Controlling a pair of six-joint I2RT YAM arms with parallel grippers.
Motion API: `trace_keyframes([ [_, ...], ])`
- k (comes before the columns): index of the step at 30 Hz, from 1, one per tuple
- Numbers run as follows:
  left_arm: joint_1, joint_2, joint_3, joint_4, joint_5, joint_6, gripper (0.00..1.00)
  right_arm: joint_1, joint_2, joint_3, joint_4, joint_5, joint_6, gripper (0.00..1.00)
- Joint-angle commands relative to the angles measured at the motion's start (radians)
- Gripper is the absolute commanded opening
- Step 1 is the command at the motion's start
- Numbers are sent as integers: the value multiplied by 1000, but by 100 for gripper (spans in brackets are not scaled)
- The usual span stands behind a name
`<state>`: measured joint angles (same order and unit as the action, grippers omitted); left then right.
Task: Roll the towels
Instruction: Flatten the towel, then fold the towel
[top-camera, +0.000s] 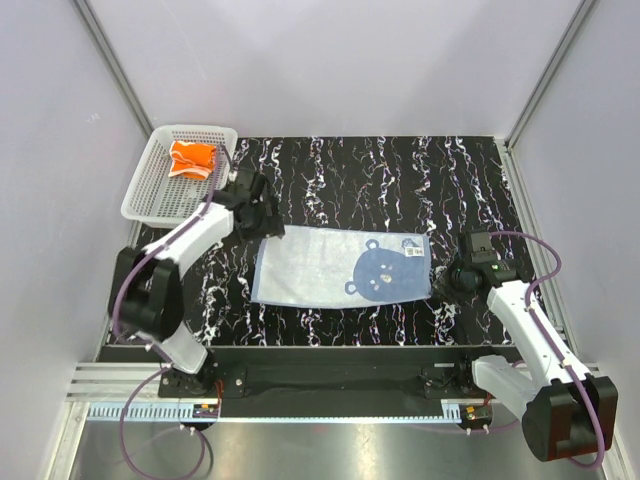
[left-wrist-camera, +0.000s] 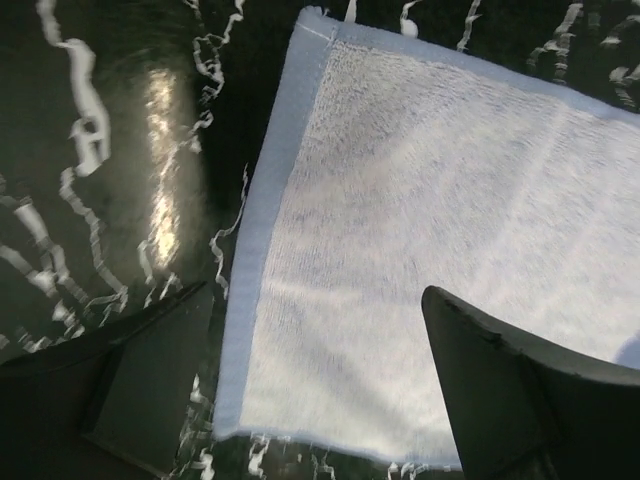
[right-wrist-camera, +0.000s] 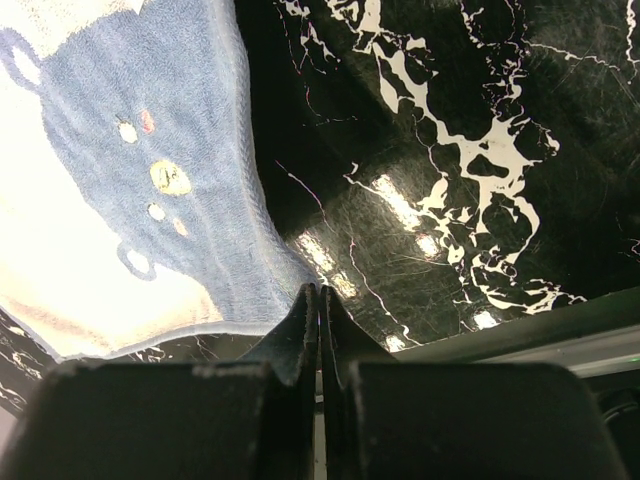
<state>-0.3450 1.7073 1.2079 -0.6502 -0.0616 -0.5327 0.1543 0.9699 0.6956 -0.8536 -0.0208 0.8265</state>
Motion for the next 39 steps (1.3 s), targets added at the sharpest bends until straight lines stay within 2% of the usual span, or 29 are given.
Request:
trace_keyframes([
  [1,4,-239,-1,-72,-81,19,95,4,-8,38,22,-13,-9,0],
  [2,5,-280,-17,-77,-92,7,99,2,-8,41,24,-16,-9,0],
  [4,12,-422,-128,-22,-49,-16,99,2,-10,50,24,-22,-7,0],
  [6,46,-506,-294,47,131,-74,99,2,-14,56,27,-25,-4,0],
  [9,31,-639,-436,99,210,-154,99,2,-33,51,27,-31,0,0],
  [10,23,-708,-523,115,210,-171,99,2,-39,48,28,-31,3,0],
  [15,-17,-879,-662,45,111,-260,98,2,-40,30,39,-39,5,0],
  [19,-32,-874,-692,17,65,-302,93,2,-27,25,51,-47,2,0],
  [22,-34,-813,-703,40,65,-312,89,2,-14,28,54,-47,-7,0],
  [26,-34,-761,-745,121,91,-329,77,2,-4,36,57,-42,-18,0],
  [28,-34,-746,-752,149,85,-335,75,2,6,41,57,-39,-24,0],
  [29,-34,-741,-760,158,85,-337,70,2,9,41,56,-39,-26,0],
  [39,-34,-657,-771,216,65,-337,64,2,35,35,76,-47,-38,0],
])
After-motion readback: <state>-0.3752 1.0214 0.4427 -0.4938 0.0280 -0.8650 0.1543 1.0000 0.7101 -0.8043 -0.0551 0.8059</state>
